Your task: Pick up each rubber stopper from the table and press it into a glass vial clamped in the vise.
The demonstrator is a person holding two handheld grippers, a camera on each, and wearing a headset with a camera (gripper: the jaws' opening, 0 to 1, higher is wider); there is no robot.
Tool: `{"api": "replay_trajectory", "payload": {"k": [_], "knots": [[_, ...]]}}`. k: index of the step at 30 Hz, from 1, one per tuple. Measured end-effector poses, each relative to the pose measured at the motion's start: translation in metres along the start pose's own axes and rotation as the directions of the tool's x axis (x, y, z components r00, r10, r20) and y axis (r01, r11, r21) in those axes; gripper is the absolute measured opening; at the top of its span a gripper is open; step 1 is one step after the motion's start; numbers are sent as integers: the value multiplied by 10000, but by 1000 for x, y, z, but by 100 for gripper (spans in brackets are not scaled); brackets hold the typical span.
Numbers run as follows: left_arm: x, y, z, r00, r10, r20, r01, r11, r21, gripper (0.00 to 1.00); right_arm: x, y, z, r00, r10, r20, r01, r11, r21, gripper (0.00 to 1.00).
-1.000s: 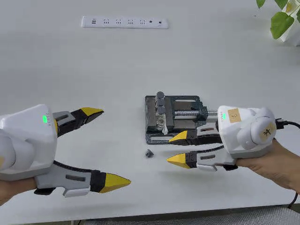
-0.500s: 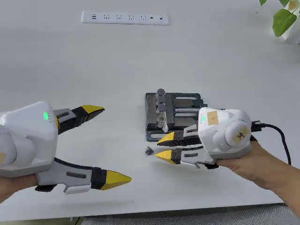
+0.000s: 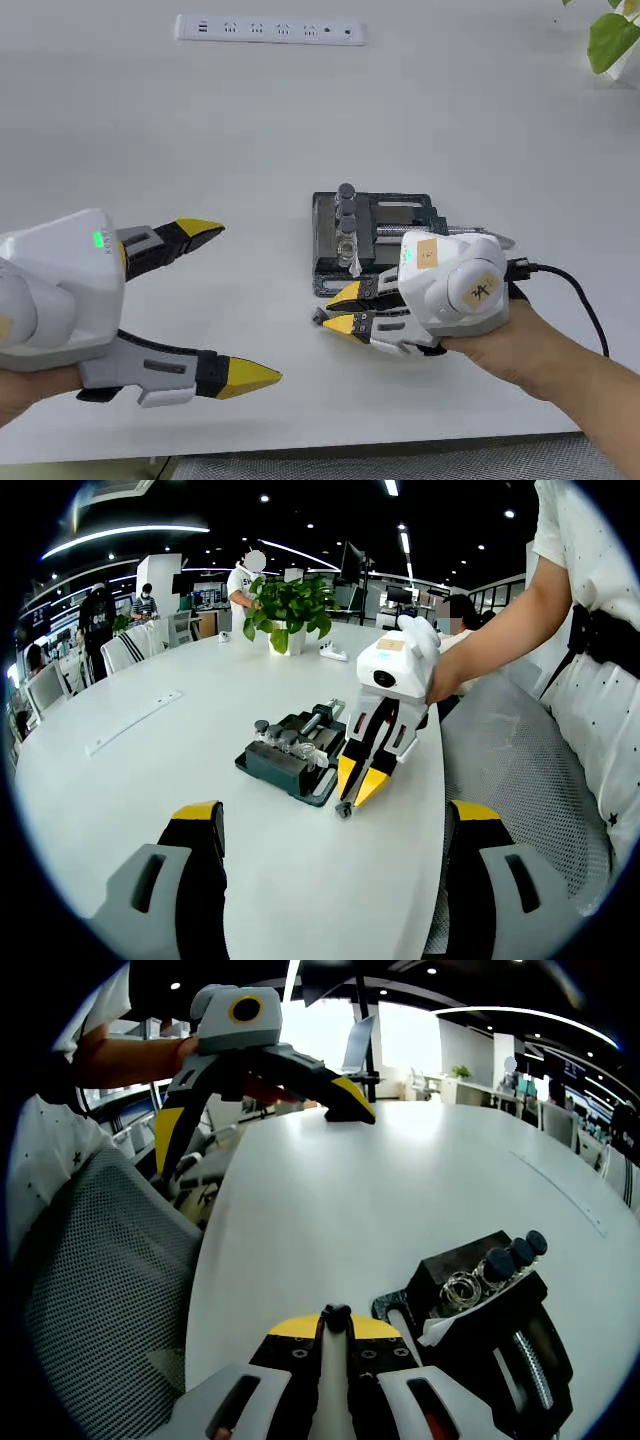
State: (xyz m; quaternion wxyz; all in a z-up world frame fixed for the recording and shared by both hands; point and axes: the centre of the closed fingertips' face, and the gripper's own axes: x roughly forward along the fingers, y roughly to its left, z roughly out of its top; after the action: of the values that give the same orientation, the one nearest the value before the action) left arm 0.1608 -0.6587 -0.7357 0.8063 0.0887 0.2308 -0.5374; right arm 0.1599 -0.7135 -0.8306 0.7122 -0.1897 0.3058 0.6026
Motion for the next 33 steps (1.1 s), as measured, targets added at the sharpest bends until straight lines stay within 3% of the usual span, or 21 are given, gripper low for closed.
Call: {"api": "replay_trajectory", "payload": {"k": [4, 33], "knots": [[0, 0, -1, 10000, -13, -13, 13, 10000, 2, 91, 0, -1, -2, 9999, -43, -107, 43, 10000, -22, 0], [2, 0, 1, 10000, 2, 60, -2, 10000, 16, 90, 0, -8, -3, 9994, -329, -70, 333, 9976, 613, 0]]}}
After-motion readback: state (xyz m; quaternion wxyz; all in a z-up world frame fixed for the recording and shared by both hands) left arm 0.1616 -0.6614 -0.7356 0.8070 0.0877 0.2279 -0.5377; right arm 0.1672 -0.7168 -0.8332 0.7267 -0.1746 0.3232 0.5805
